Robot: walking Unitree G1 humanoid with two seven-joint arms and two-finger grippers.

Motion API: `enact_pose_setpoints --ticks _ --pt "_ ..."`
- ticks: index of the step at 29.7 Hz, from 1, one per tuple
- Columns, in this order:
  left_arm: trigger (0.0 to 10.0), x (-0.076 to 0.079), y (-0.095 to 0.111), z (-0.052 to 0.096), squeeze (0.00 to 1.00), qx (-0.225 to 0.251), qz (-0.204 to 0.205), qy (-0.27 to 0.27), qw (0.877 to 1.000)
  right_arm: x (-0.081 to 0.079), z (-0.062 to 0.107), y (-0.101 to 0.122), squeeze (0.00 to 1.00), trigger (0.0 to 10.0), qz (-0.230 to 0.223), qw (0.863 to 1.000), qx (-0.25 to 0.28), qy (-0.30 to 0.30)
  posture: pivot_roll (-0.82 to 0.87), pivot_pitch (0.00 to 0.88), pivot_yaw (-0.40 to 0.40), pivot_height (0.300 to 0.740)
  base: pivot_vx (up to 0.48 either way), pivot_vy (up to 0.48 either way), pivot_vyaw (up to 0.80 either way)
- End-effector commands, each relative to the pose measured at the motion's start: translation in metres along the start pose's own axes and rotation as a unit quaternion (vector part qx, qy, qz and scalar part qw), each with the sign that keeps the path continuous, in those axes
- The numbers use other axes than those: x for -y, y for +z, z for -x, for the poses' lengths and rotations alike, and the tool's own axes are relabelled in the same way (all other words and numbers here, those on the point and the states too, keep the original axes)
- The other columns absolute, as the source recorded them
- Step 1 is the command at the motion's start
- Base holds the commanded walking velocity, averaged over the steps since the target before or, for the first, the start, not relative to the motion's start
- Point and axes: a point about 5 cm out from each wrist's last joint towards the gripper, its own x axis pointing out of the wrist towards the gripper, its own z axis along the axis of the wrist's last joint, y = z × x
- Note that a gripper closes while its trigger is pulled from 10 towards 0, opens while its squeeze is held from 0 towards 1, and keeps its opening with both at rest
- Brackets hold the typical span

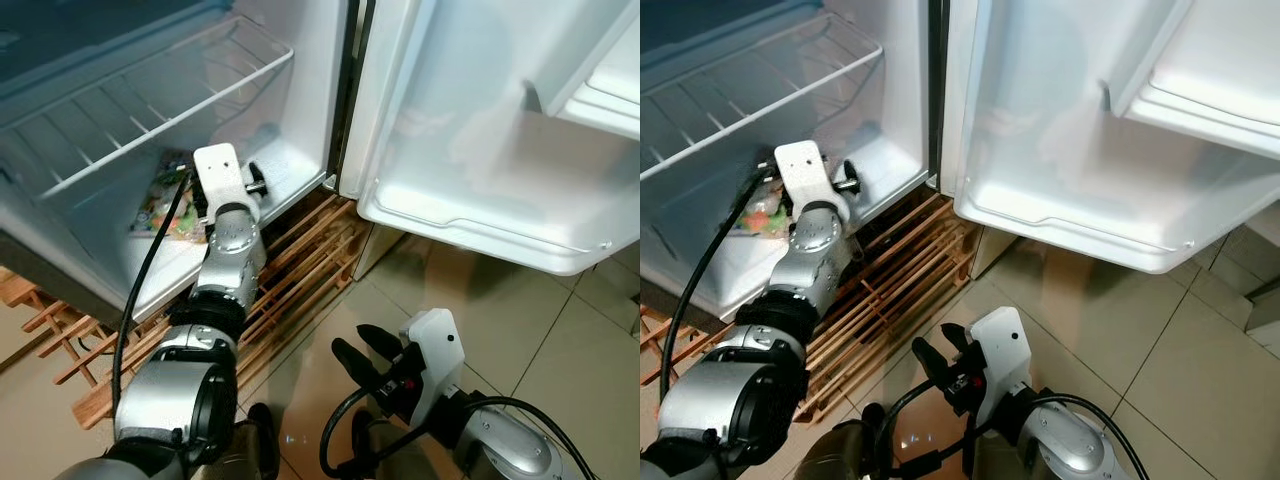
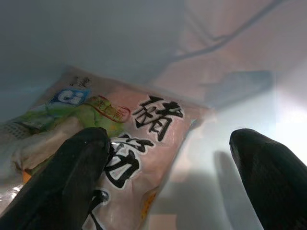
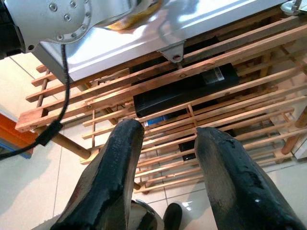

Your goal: Restocking fridge

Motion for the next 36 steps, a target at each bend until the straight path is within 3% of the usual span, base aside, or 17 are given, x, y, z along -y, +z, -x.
enact_pose_setpoints --ticks 1,4,8,11,12,16,21,23,26,27,31,35,36 --pt "10.0 -0.013 -0.013 0.001 0.0 -0.02 -0.017 0.028 0.999 -0.001 0.001 -0.003 0.0 10.0 -0.009 1.0 -0.007 0.0 -0.33 0.225 -0.035 0.74 0.0 0.0 0.0" --pt "10.0 -0.02 -0.01 -0.001 0.0 -0.018 -0.013 0.03 0.999 0.0 0.001 -0.004 0.0 10.0 -0.01 1.0 -0.008 -0.001 -0.33 0.22 -0.039 0.74 0.0 0.0 0.0" --pt "10.0 0.001 0.001 0.008 0.0 0.023 0.014 -0.044 0.999 0.001 0.002 -0.006 0.0 10.0 -0.012 1.0 -0.01 -0.002 -0.32 0.215 -0.04 0.74 0.0 0.0 0.0" --pt "10.0 0.013 0.005 0.015 0.0 0.046 0.014 -0.082 0.995 0.002 0.002 -0.006 0.0 10.0 -0.013 1.0 -0.01 -0.003 -0.31 0.213 -0.04 0.74 0.0 0.0 0.0" --pt "10.0 0.023 0.009 0.024 0.0 0.074 -0.001 -0.122 0.99 0.002 0.002 -0.007 0.0 10.0 -0.014 1.0 -0.01 -0.004 -0.31 0.213 -0.04 0.74 0.0 0.0 0.0" --pt "10.0 0.027 0.01 0.025 0.0 0.087 -0.019 -0.144 0.986 0.002 0.001 -0.008 0.0 10.0 -0.015 1.0 -0.01 -0.005 -0.31 0.209 -0.041 0.74 0.0 0.0 0.0" --pt "10.0 0.019 0.008 0.023 0.0 0.073 -0.021 -0.142 0.987 0.003 0.0 -0.008 0.0 10.0 -0.017 1.0 -0.008 -0.007 -0.31 0.194 -0.038 0.74 0.0 0.0 0.0" --pt "10.0 0.015 0.001 0.03 0.0 0.056 -0.011 -0.155 0.986 0.005 0.001 -0.008 0.0 10.0 -0.017 1.0 -0.004 -0.015 -0.31 0.177 -0.032 0.74 0.0 0.0 0.0" --pt "10.0 0.007 -0.012 0.061 0.0 0.029 -0.003 -0.206 0.978 0.014 0.003 -0.008 0.0 10.0 -0.023 0.999 0.004 -0.043 -0.28 0.15 -0.025 0.74 0.0 0.0 0.0" --pt "10.0 0.007 -0.012 0.061 0.0 0.029 -0.003 -0.206 0.978 0.014 0.003 -0.008 0.0 10.0 -0.023 0.999 0.004 -0.043 -0.28 0.15 -0.025 0.74 0.0 0.0 0.0" --pt "10.0 -0.005 -0.017 0.094 0.0 0.013 -0.011 -0.263 0.965 0.029 0.002 -0.018 0.0 10.0 -0.022 0.997 -0.001 -0.071 -0.21 0.093 -0.013 0.74 0.0 0.0 0.0" --pt "10.0 -0.013 -0.019 0.106 0.0 0.004 0.002 -0.287 0.958 0.038 -0.003 -0.022 0.0 10.0 -0.023 0.996 0.003 -0.09 -0.18 0.058 -0.003 0.74 0.0 0.0 0.0" --pt "10.0 -0.02 -0.017 0.114 0.0 0.005 0.011 -0.302 0.953 0.049 -0.01 -0.024 0.0 10.0 -0.022 0.993 0.013 -0.113 -0.17 0.016 0.008 0.74 0.0 0.0 0.0"
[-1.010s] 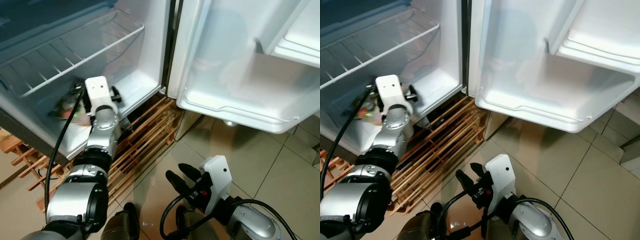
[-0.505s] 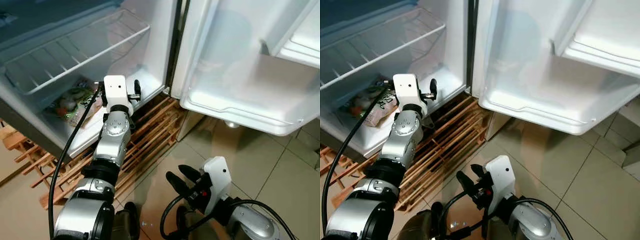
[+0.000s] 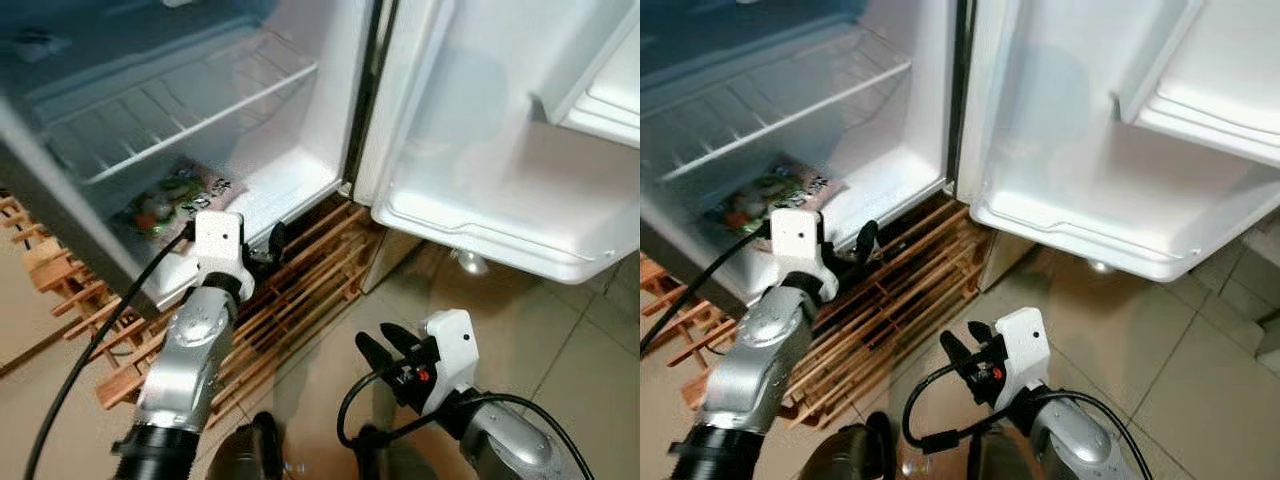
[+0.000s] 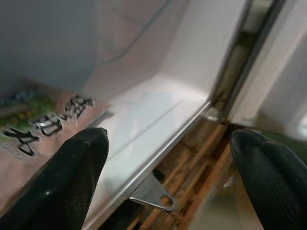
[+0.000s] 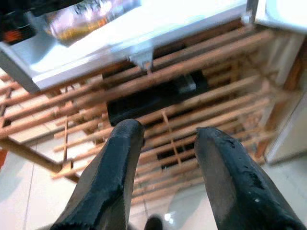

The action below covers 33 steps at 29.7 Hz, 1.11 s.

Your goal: Restocking fridge

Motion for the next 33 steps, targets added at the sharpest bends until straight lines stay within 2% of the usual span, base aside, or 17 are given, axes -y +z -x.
enact_pose_setpoints --ticks 1,2,3,6,9,11,15,16,19,26,33 --pt "10.0 0.002 0.005 0.013 0.0 0.007 0.008 -0.032 0.999 0.015 -0.007 -0.002 0.0 10.0 0.001 0.999 0.014 -0.041 -0.16 0.0 0.013 0.74 0.0 0.0 0.0" --pt "10.0 0.002 0.005 0.013 0.0 0.007 0.008 -0.032 0.999 0.015 -0.007 -0.002 0.0 10.0 0.001 0.999 0.014 -0.041 -0.16 0.0 0.013 0.74 0.0 0.0 0.0" --pt "10.0 0.001 0.007 0.026 0.0 0.008 0.005 -0.042 0.999 0.023 -0.013 -0.001 0.0 10.0 0.002 0.998 0.029 -0.063 -0.14 0.0 0.022 0.74 0.0 0.0 0.0" --pt "10.0 -0.001 0.004 0.039 0.0 -0.001 0.023 -0.036 0.999 0.03 -0.018 -0.001 0.0 10.0 0.0 0.996 0.04 -0.081 -0.13 0.0 0.032 0.74 0.0 0.0 0.0" --pt "10.0 -0.013 0.001 0.047 0.0 0.005 0.003 0.002 1.0 0.036 -0.024 -0.001 0.0 10.0 -0.001 0.993 0.053 -0.101 -0.12 0.0 0.039 0.74 0.0 0.0 0.0" --pt "10.0 -0.021 -0.003 0.043 0.0 -0.002 0.004 0.03 1.0 0.04 -0.029 0.0 0.0 10.0 -0.004 0.992 0.061 -0.107 -0.11 0.0 0.038 0.74 0.0 0.0 0.0" --pt "10.0 -0.019 -0.007 0.035 0.0 -0.003 -0.002 0.026 1.0 0.041 -0.038 0.001 0.0 10.0 0.004 0.993 0.064 -0.101 -0.11 0.0 0.034 0.74 0.0 0.0 0.38" --pt "10.0 -0.021 -0.011 0.026 0.0 -0.009 -0.007 0.032 0.999 0.044 -0.046 0.004 0.0 10.0 0.016 0.993 0.066 -0.096 -0.12 0.0 0.025 0.74 0.0 -0.364 0.7" --pt "10.0 -0.024 -0.016 0.019 0.0 -0.018 -0.009 0.038 0.999 0.05 -0.051 0.005 0.0 10.0 0.018 0.993 0.07 -0.097 -0.12 0.0 0.025 0.74 0.0 -0.441 0.68" --pt "10.0 -0.021 -0.022 0.008 0.0 -0.019 0.001 0.04 0.999 0.063 -0.05 0.003 0.0 10.0 0.03 0.991 0.07 -0.109 -0.15 0.0 0.026 0.74 0.0 -0.48 0.67" --pt "10.0 -0.02 -0.028 0.005 0.0 -0.019 0.001 0.041 0.999 0.07 -0.045 -0.006 0.0 10.0 0.038 0.991 0.06 -0.115 -0.16 0.0 0.019 0.74 0.0 -0.48 0.67"
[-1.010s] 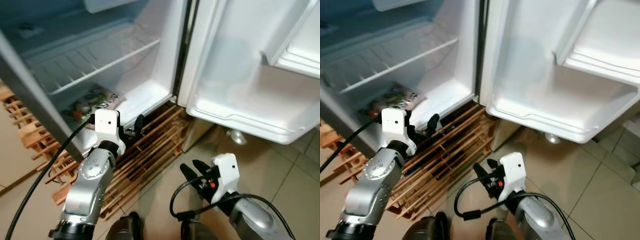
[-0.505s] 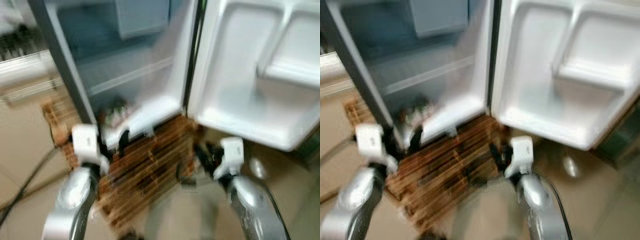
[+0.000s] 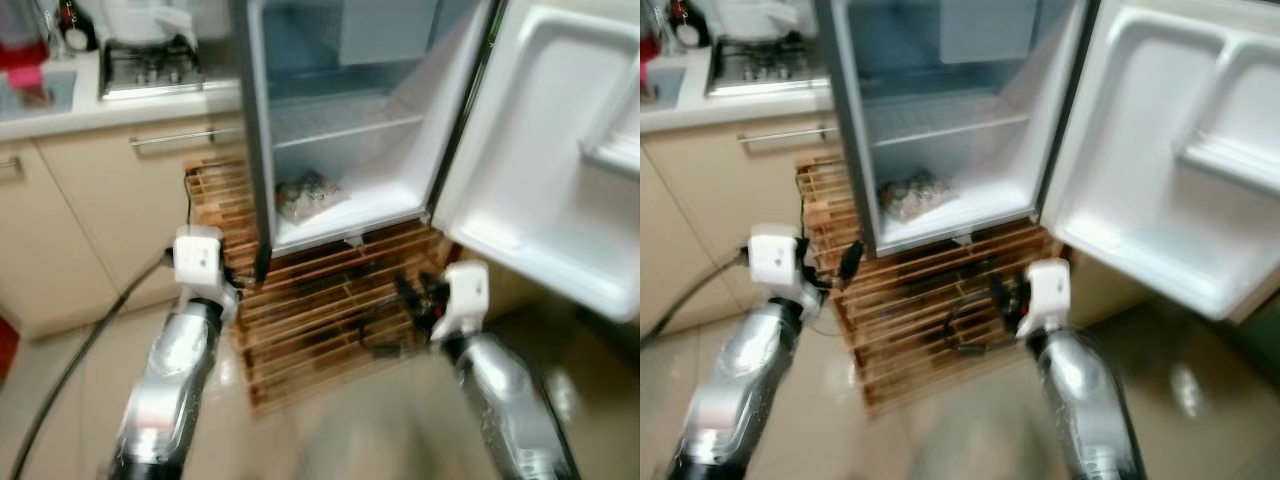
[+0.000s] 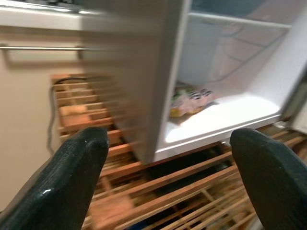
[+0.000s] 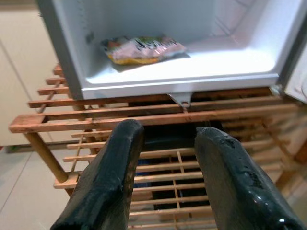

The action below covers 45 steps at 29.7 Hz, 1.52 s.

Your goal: Restocking fridge

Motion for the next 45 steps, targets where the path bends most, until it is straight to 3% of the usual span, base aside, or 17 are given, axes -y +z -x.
enact_pose_setpoints --ticks 1,5,12,21,26,27,28,29,31,33,34,35,37,39,43,44,45 --pt "10.0 0.004 0.0 -0.003 0.0 0.005 -0.004 -0.003 1.0 0.008 0.002 0.002 0.0 10.0 0.016 1.0 0.004 -0.007 -0.16 0.0 0.014 0.74 0.0 -0.48 0.66" --pt "10.0 0.004 -0.002 -0.012 0.0 -0.001 -0.03 0.012 0.999 0.012 0.006 -0.002 0.0 10.0 0.022 1.0 0.002 -0.011 -0.16 0.0 0.007 0.74 0.0 -0.36 0.33" --pt "10.0 0.004 -0.005 -0.008 0.0 0.003 -0.02 0.002 1.0 0.015 0.008 -0.003 0.0 10.0 0.024 1.0 0.005 -0.017 -0.16 0.0 0.005 0.74 0.0 -0.036 0.0" --pt "10.0 0.008 -0.008 -0.003 0.0 0.007 -0.011 -0.008 1.0 0.009 0.006 -0.009 0.0 10.0 0.016 1.0 -0.004 0.0 -0.15 0.0 0.011 0.74 0.0 -0.465 0.0" --pt "10.0 0.006 -0.009 0.0 0.0 0.007 -0.019 -0.012 1.0 0.003 0.018 -0.037 0.0 10.0 0.018 0.994 -0.091 0.064 -0.15 0.0 0.016 0.74 0.0 -0.458 0.0" --pt "10.0 0.001 -0.017 0.0 0.0 -0.01 -0.024 -0.007 1.0 0.015 0.043 -0.078 0.0 10.0 0.04 0.973 -0.213 0.076 -0.16 0.0 0.015 0.74 0.0 0.0 0.0" --pt "10.0 -0.003 -0.022 -0.001 0.0 -0.024 -0.033 -0.003 0.999 0.028 0.062 -0.102 0.0 10.0 0.058 0.955 -0.284 0.069 -0.16 0.0 0.016 0.74 0.0 0.0 0.0" --pt "10.0 -0.003 -0.022 -0.001 0.0 -0.024 -0.033 -0.003 0.999 0.028 0.062 -0.102 0.0 10.0 0.058 0.955 -0.284 0.069 -0.16 0.0 0.016 0.74 0.0 0.0 0.0" --pt "10.0 -0.013 -0.034 -0.004 0.0 -0.061 -0.071 0.006 0.996 0.055 0.099 -0.135 0.0 10.0 0.096 0.912 -0.397 0.021 -0.17 0.0 0.023 0.74 0.0 0.0 0.0" --pt "10.0 -0.029 -0.048 -0.011 0.0 -0.132 -0.13 0.019 0.983 0.091 0.129 -0.147 0.0 10.0 0.112 0.876 -0.457 -0.1 -0.19 0.0 0.027 0.74 0.0 0.0 0.0" --pt "10.0 -0.038 -0.056 -0.014 0.0 -0.175 -0.141 0.027 0.974 0.104 0.141 -0.149 0.0 10.0 0.11 0.863 -0.468 -0.156 -0.19 0.0 0.026 0.74 0.0 0.0 0.0" --pt "10.0 -0.038 -0.056 -0.014 0.0 -0.175 -0.141 0.027 0.974 0.104 0.141 -0.149 0.0 10.0 0.11 0.863 -0.468 -0.156 -0.19 0.0 0.026 0.74 0.0 0.0 0.0" --pt "10.0 -0.045 -0.065 -0.016 0.0 -0.228 -0.142 0.018 0.963 0.13 0.161 -0.145 0.0 10.0 0.102 0.834 -0.464 -0.28 -0.22 0.0 0.042 0.74 0.0 0.0 0.0" --pt "10.0 -0.04 -0.071 -0.014 0.0 -0.247 -0.148 -0.008 0.958 0.136 0.163 -0.141 0.0 10.0 0.097 0.827 -0.454 -0.317 -0.22 0.0 0.045 0.74 0.0 0.0 0.0" --pt "10.0 -0.021 -0.101 0.001 0.0 -0.33 -0.153 -0.097 0.926 0.167 0.142 -0.108 0.0 10.0 0.066 0.813 -0.346 -0.464 -0.24 0.0 0.07 0.74 0.0 0.0 0.0" --pt "10.0 -0.017 -0.106 0.004 0.0 -0.339 -0.152 -0.108 0.922 0.181 0.139 -0.09 0.0 10.0 0.065 0.816 -0.304 -0.487 -0.24 0.0 0.073 0.74 0.0 0.0 0.0" --pt "10.0 -0.017 -0.106 0.004 0.0 -0.339 -0.152 -0.108 0.922 0.181 0.139 -0.09 0.0 10.0 0.065 0.816 -0.304 -0.487 -0.24 0.0 0.073 0.74 0.0 0.0 0.0"
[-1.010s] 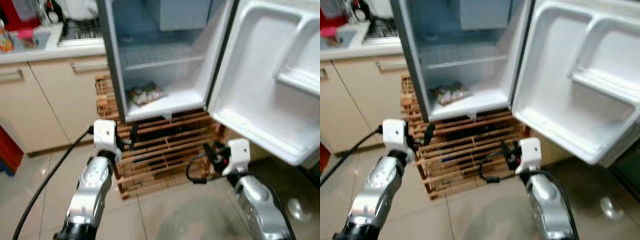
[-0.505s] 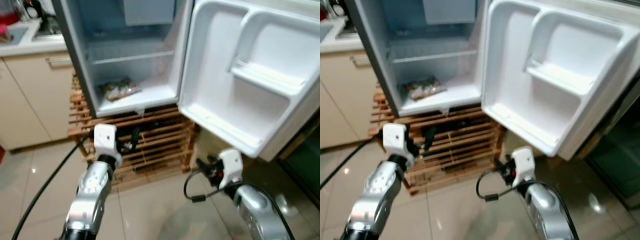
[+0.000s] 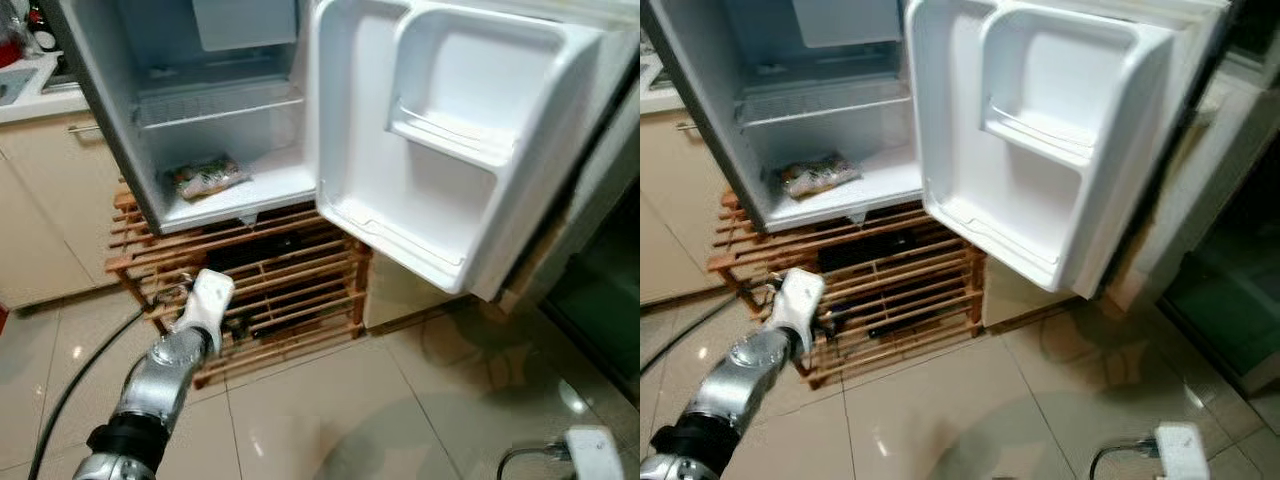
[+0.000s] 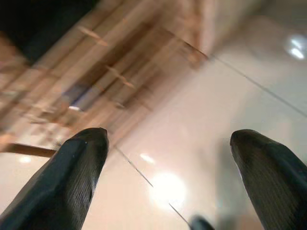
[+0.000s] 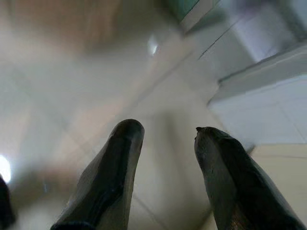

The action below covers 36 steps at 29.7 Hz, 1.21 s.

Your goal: Restocking fridge

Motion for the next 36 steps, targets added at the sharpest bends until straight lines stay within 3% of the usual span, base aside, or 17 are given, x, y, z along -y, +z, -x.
enact_pose_setpoints --ticks 1,2,6,11,12,15,18,19,20,25,26,27,30,31,32,35,36 --pt "10.0 -0.001 -0.003 -0.001 0.0 -0.018 -0.008 -0.012 1.0 0.029 -0.004 0.046 0.0 10.0 -0.071 0.992 0.092 -0.047 -0.24 0.0 0.077 0.74 0.0 0.0 0.0" --pt "10.0 -0.001 -0.003 -0.001 0.0 -0.018 -0.008 -0.012 1.0 0.029 -0.004 0.046 0.0 10.0 -0.071 0.992 0.092 -0.047 -0.24 0.0 0.077 0.74 0.0 0.0 0.0" --pt "10.0 0.001 -0.004 -0.004 0.0 -0.026 -0.004 -0.026 0.999 0.019 0.012 0.127 0.0 10.0 -0.125 0.959 0.252 -0.024 -0.22 0.0 0.076 0.74 0.0 0.0 0.0" --pt "10.0 -0.006 -0.01 -0.003 0.0 -0.035 -0.002 -0.017 0.999 -0.01 0.032 0.18 0.0 10.0 -0.146 0.93 0.328 0.076 -0.2 0.0 0.067 0.74 0.0 0.0 0.0" --pt "10.0 -0.006 -0.01 -0.003 0.0 -0.035 -0.002 -0.017 0.999 -0.01 0.032 0.18 0.0 10.0 -0.146 0.93 0.328 0.076 -0.2 0.0 0.067 0.74 0.0 0.0 0.0" --pt "10.0 -0.007 -0.013 -0.003 0.0 -0.037 0.002 -0.013 0.999 -0.038 0.046 0.199 0.0 10.0 -0.13 0.913 0.359 0.141 -0.2 0.0 0.064 0.74 0.0 0.0 0.0" --pt "10.0 -0.004 -0.015 -0.005 0.0 -0.042 -0.002 -0.016 0.999 -0.078 0.066 0.221 0.0 10.0 -0.125 0.891 0.38 0.214 -0.2 0.0 0.062 0.74 0.0 0.0 0.0" --pt "10.0 -0.002 -0.014 -0.006 0.0 -0.039 -0.001 -0.017 0.999 -0.095 0.079 0.23 0.0 10.0 -0.123 0.874 0.393 0.257 -0.19 0.0 0.057 0.74 0.0 0.0 0.0" --pt "10.0 -0.002 -0.014 -0.006 0.0 -0.039 -0.001 -0.017 0.999 -0.095 0.079 0.23 0.0 10.0 -0.123 0.874 0.393 0.257 -0.19 0.0 0.057 0.74 0.0 0.0 0.0" --pt "10.0 -0.003 -0.021 -0.005 0.0 -0.037 0.009 -0.019 0.999 -0.128 0.112 0.241 0.0 10.0 -0.106 0.832 0.408 0.36 -0.18 0.0 0.047 0.74 0.0 0.0 0.0" --pt "10.0 -0.003 -0.021 -0.005 0.0 -0.037 0.009 -0.019 0.999 -0.128 0.112 0.241 0.0 10.0 -0.106 0.832 0.408 0.36 -0.18 0.0 0.047 0.74 0.0 0.0 0.0" --pt "10.0 -0.004 -0.025 -0.004 0.0 -0.045 0.005 -0.019 0.999 -0.134 0.123 0.241 0.0 10.0 -0.102 0.817 0.41 0.393 -0.18 0.0 0.042 0.74 0.0 0.0 0.0" --pt "10.0 -0.006 -0.043 0.0 0.0 -0.079 -0.01 -0.02 0.997 -0.148 0.163 0.237 0.0 10.0 -0.091 0.754 0.408 0.507 -0.18 0.0 0.038 0.74 0.0 0.0 0.0" --pt "10.0 -0.006 -0.043 0.0 0.0 -0.079 -0.01 -0.02 0.997 -0.148 0.163 0.237 0.0 10.0 -0.091 0.754 0.408 0.507 -0.18 0.0 0.038 0.74 0.0 0.0 0.0" --pt "10.0 -0.007 -0.05 0.001 0.0 -0.091 -0.017 -0.022 0.995 -0.148 0.176 0.235 0.0 10.0 -0.086 0.733 0.405 0.54 -0.18 0.0 0.039 0.74 0.0 0.0 0.0" --pt "10.0 -0.008 -0.079 0.009 0.0 -0.146 -0.06 -0.037 0.987 -0.142 0.224 0.22 0.0 10.0 -0.052 0.638 0.39 0.662 -0.18 0.0 0.045 0.74 0.0 0.0 0.0" --pt "10.0 -0.007 -0.086 0.011 0.0 -0.159 -0.07 -0.041 0.984 -0.139 0.235 0.215 0.0 10.0 -0.045 0.615 0.385 0.687 -0.19 0.0 0.046 0.74 0.0 0.0 0.0"
